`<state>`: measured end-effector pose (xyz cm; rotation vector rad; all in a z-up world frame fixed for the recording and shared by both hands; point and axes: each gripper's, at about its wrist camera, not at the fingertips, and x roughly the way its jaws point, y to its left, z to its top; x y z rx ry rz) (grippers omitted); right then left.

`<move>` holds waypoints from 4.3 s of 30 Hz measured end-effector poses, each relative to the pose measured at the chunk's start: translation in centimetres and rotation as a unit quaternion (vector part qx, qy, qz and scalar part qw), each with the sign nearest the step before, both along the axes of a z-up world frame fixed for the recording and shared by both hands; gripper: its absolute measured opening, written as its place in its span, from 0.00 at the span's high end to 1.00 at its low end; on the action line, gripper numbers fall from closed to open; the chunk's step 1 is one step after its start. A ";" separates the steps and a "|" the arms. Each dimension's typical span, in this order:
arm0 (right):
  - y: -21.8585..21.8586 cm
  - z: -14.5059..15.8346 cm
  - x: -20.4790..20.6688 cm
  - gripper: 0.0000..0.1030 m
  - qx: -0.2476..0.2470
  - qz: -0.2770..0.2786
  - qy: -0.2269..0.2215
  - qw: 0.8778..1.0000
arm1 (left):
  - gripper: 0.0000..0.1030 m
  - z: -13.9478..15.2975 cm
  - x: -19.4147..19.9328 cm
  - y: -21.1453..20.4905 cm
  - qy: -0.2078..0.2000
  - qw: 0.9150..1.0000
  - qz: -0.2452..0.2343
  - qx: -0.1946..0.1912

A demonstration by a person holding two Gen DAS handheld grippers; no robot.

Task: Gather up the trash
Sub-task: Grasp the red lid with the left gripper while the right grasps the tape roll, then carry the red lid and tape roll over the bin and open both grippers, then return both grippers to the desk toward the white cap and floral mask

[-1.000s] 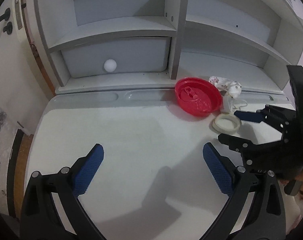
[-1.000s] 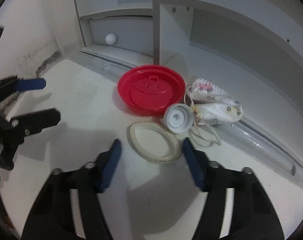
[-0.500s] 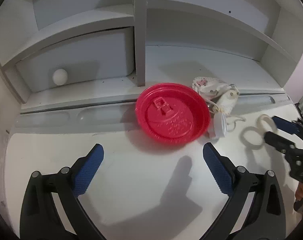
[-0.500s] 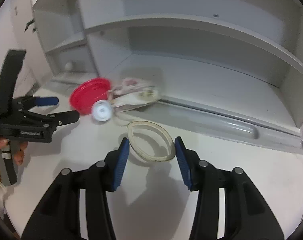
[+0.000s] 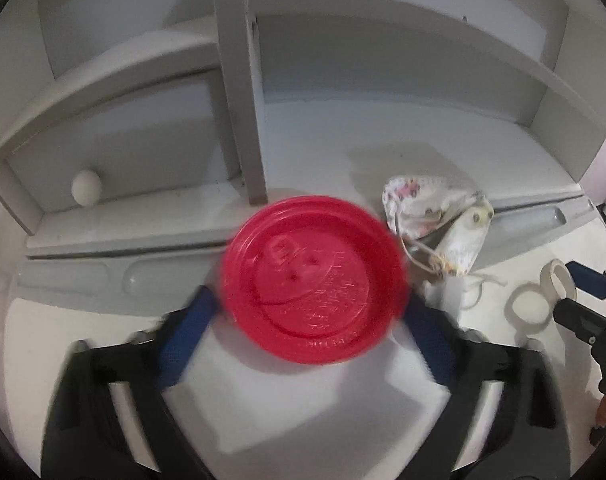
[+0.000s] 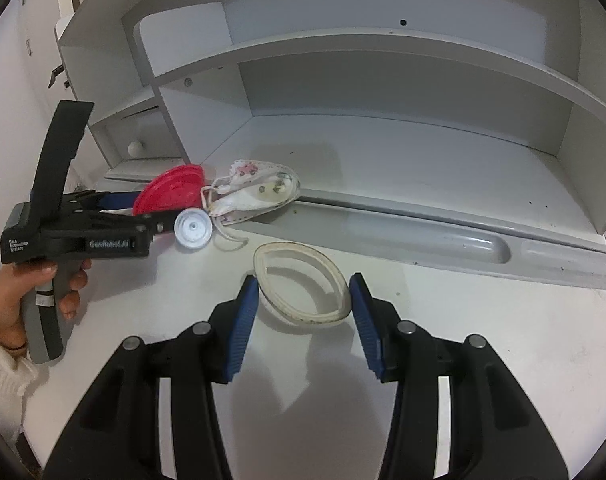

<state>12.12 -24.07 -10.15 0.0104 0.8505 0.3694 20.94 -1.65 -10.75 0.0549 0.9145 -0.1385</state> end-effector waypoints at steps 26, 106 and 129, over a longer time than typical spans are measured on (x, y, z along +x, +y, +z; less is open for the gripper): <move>-0.6 2.3 -6.5 0.55 0.007 -0.025 -0.019 0.999 | 0.24 5.5 -7.2 -2.0 -0.060 0.998 -0.035 0.000; -41.0 7.3 -44.9 0.07 -0.112 -0.562 -0.069 0.817 | 0.08 2.8 -40.4 -43.7 0.078 0.796 -0.580 -0.156; -5.0 6.2 -6.6 0.07 -0.053 -0.076 -0.064 0.994 | 0.25 0.3 -5.6 -5.4 -0.008 0.999 -0.035 -0.011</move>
